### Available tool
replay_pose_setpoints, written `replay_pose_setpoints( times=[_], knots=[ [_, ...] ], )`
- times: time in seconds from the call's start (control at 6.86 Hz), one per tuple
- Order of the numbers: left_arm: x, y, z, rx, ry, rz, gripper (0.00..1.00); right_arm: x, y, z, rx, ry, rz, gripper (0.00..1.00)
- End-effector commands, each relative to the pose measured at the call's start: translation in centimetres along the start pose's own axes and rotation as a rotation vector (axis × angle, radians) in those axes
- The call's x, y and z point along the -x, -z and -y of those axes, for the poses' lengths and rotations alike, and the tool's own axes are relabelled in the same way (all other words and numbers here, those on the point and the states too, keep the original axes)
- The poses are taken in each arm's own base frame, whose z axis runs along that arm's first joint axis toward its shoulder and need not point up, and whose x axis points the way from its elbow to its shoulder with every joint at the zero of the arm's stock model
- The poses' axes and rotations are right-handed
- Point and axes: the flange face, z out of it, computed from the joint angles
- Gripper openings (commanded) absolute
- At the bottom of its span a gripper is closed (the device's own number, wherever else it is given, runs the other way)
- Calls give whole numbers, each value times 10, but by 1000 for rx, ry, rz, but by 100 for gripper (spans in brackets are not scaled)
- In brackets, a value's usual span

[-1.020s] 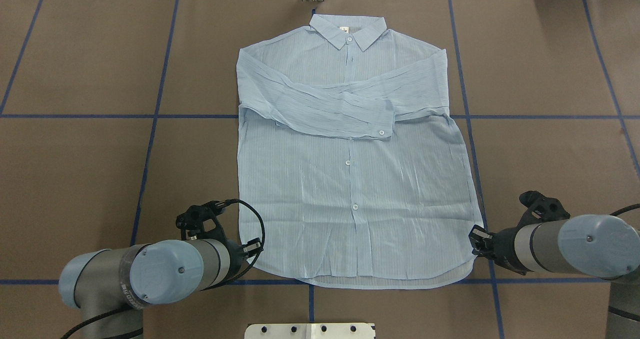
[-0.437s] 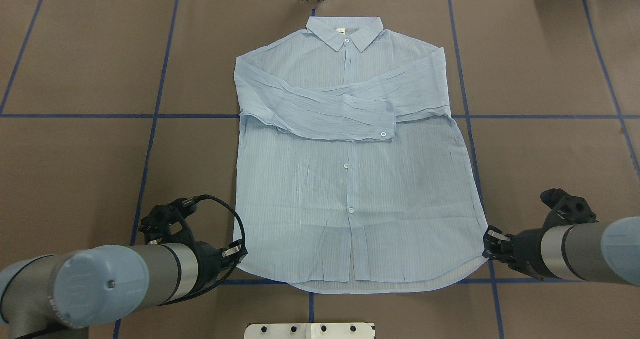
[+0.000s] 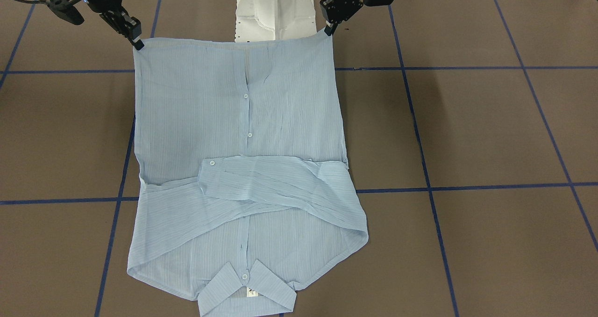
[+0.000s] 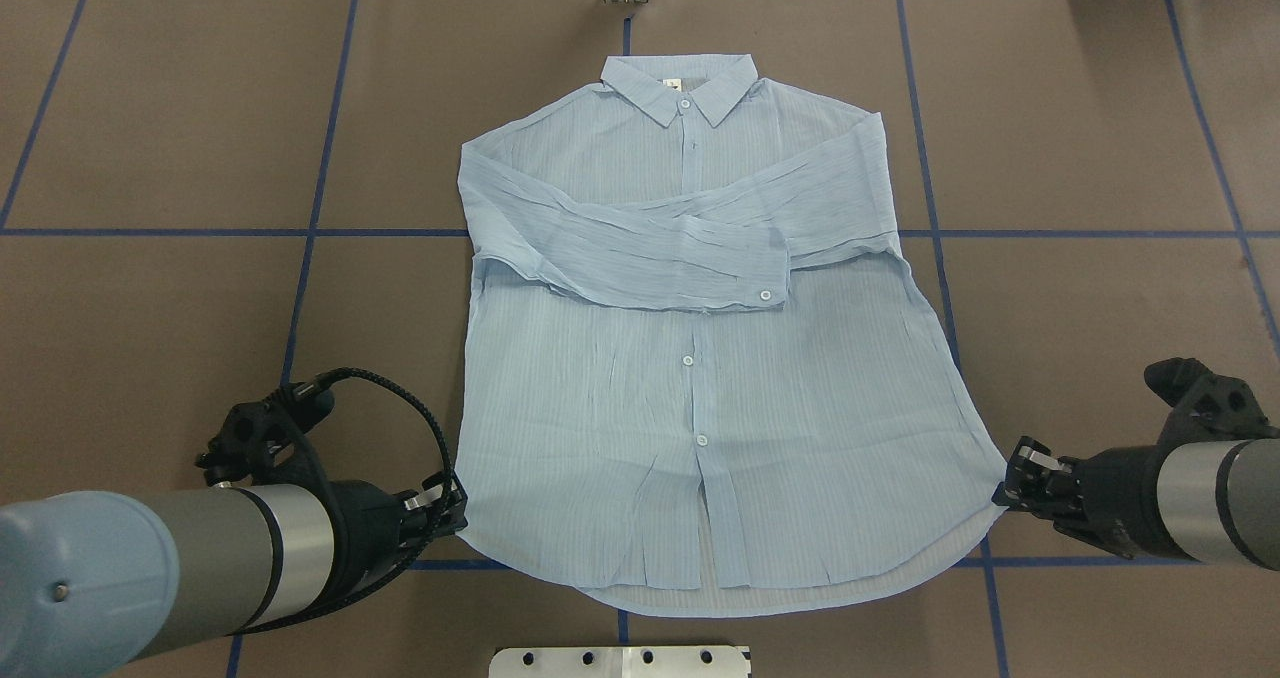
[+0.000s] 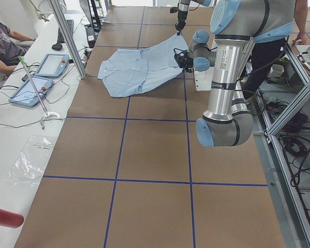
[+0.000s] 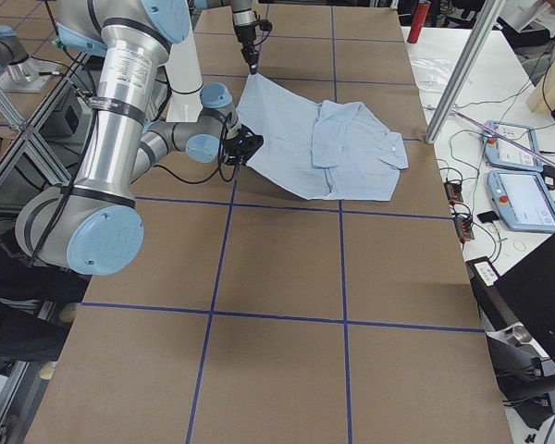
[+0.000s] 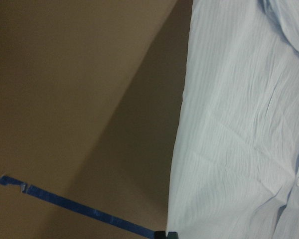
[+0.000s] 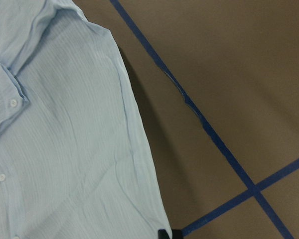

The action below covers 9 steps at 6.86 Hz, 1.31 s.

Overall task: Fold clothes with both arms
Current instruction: 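Lift the hem with both grippers and fold it toward the collar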

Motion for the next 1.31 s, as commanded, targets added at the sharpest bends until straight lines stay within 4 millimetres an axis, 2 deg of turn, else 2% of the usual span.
replay_pose_setpoints(
  times=[0.0,0.15,0.29,0.44,0.58,0.73,0.87,1.02,1.17],
  knots=[
    [-28,17,21,-30,-21,-62,0,12,22,20,-47,-38,58,0],
    [-41,14,41,-11,-57,-44,0,22,24,28,-63,-47,88,0],
    [-49,21,75,-74,-31,-59,0,34,18,45,-93,-64,115,0],
    [-55,9,98,-122,-7,-42,0,54,5,67,-124,-82,146,0],
    [-57,-11,125,-177,-17,-11,0,74,-7,87,-152,-73,168,0],
    [-75,-26,155,-226,-31,-14,0,88,-10,106,-166,-90,181,0],
    [-78,-44,179,-255,-16,-12,0,118,-15,120,-197,-115,166,0],
    [-76,-76,210,-275,-24,-31,0,172,-34,127,-232,-115,109,0],
    [-92,-92,250,-315,-14,-62,0,216,-56,147,-275,-112,37,0]
  ],
)
